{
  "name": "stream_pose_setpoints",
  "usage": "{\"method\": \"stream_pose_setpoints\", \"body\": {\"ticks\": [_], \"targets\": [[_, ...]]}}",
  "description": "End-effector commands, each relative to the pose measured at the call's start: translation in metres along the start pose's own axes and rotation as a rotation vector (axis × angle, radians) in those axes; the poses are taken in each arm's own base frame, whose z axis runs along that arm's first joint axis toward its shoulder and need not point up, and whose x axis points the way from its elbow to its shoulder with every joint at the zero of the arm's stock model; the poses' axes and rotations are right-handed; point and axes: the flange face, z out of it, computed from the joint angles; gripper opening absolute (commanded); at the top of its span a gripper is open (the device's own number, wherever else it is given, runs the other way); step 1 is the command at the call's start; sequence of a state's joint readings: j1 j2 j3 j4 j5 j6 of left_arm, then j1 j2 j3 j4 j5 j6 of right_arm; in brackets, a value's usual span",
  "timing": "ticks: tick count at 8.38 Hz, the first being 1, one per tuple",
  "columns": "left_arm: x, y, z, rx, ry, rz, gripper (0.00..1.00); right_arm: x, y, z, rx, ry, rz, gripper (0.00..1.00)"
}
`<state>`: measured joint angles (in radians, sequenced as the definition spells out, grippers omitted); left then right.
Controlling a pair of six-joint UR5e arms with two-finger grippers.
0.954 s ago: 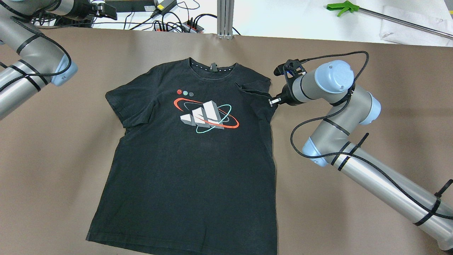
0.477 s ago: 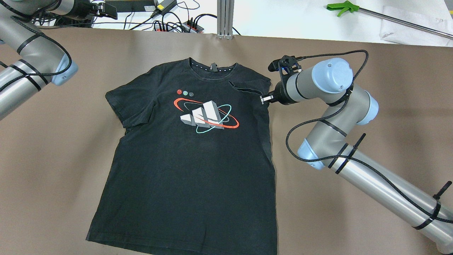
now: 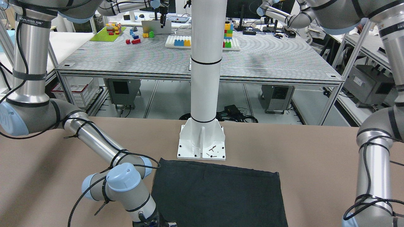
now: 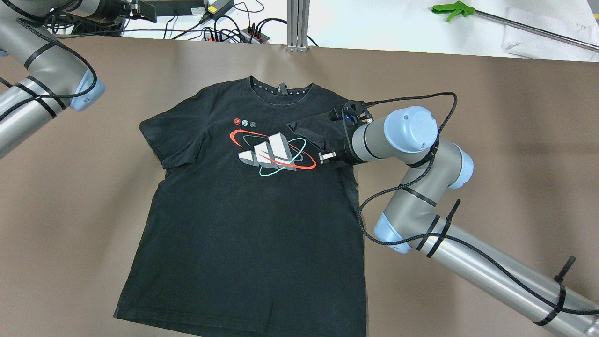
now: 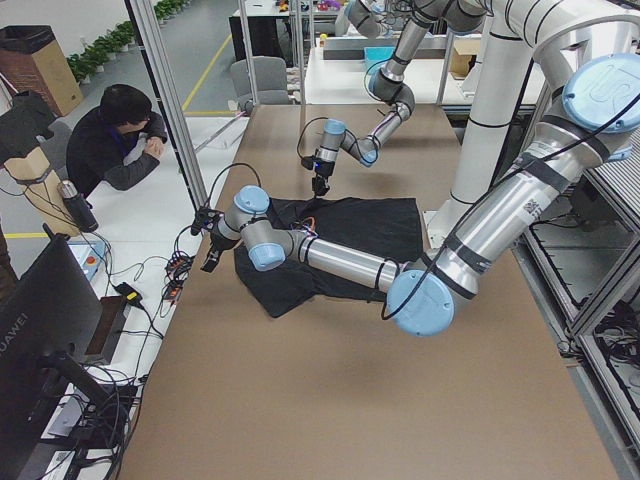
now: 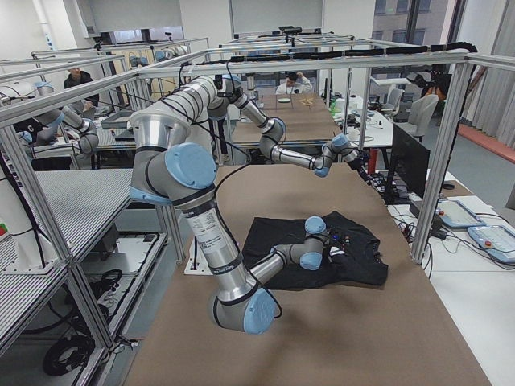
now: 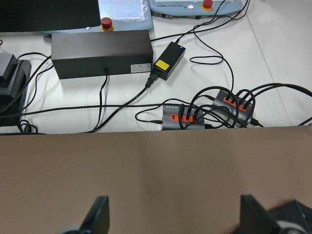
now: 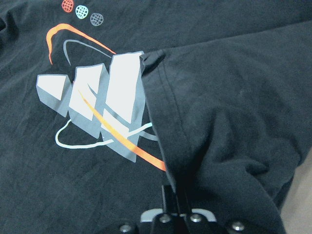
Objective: Fold clothes
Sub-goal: 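Lay the sleeve across the shirt front and release with the right gripper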
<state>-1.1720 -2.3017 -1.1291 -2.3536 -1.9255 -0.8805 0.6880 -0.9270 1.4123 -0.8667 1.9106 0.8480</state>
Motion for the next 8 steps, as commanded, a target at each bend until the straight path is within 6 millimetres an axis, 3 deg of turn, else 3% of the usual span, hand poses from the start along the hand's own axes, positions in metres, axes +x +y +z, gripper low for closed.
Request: {"method": "stream_pose_setpoints", "body": {"ticks": [1, 2, 5, 7, 8], "targets": [[0.000, 0.000, 0.000, 0.000, 0.000, 0.000, 0.95, -0.010, 0.010, 0.009, 0.004, 0.008, -0.007, 0.59], [0.001, -0.001, 0.000, 0.001, 0.001, 0.001, 0.94, -0.007, 0.013, 0.009, 0.002, 0.010, -0.007, 0.94], [-0.003, 0.003, 0.000, -0.005, 0.006, 0.007, 0.95, -0.012, 0.002, -0.007, 0.030, -0.003, -0.011, 0.94], [-0.006, 0.012, -0.004, 0.012, 0.045, 0.018, 0.95, 0.021, -0.035, -0.038, 0.067, 0.046, 0.024, 0.94], [-0.014, 0.034, 0.001, -0.032, 0.088, 0.019, 0.94, 0.039, -0.052, -0.055, 0.061, 0.066, 0.050, 0.94]]}}
